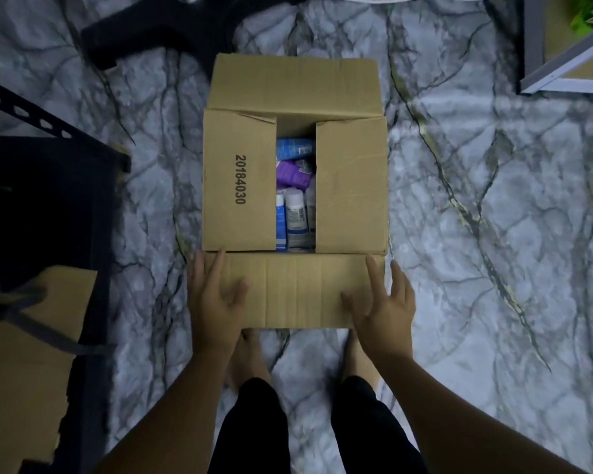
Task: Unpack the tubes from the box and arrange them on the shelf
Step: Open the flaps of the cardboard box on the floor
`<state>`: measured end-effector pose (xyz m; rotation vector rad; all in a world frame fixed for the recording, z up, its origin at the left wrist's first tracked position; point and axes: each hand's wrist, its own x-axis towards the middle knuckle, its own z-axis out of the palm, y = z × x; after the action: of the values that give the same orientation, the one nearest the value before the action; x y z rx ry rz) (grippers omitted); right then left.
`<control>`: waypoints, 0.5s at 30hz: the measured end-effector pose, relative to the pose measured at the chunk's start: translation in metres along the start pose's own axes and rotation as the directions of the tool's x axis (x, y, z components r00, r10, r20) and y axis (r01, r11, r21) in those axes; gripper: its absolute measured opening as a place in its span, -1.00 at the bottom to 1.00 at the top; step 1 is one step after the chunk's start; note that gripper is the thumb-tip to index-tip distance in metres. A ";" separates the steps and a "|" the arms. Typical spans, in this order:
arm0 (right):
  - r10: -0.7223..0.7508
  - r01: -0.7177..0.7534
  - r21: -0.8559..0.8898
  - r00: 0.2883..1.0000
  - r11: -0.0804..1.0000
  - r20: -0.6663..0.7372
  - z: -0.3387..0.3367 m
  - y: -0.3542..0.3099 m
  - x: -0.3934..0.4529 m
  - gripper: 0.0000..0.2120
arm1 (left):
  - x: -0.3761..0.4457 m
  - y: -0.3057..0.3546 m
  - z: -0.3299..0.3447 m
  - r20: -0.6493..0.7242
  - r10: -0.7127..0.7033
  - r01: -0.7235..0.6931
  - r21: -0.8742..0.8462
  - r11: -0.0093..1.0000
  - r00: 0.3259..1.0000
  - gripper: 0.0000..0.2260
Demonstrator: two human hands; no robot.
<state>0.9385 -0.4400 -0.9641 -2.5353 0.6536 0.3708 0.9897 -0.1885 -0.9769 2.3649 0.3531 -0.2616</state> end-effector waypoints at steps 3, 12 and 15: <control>-0.174 0.168 -0.191 0.985 0.967 -0.015 -0.001 -0.027 0.044 -0.43 | 0.044 0.023 0.010 0.070 0.153 -0.162 0.165 0.973 0.986 -0.43; -0.332 0.355 -0.438 0.934 0.826 0.132 0.022 -0.097 0.153 -0.38 | 0.147 0.077 0.052 0.301 0.273 -0.404 0.596 0.695 0.914 -0.28; -0.309 0.343 -0.435 0.939 0.833 0.148 0.008 -0.099 0.158 -0.42 | 0.148 0.086 0.041 0.304 0.293 -0.420 0.572 0.705 0.907 -0.34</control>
<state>1.1219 -0.4204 -0.9905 -2.9920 0.0916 0.5404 1.1536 -0.2506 -0.9941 2.9636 -0.3638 -0.4729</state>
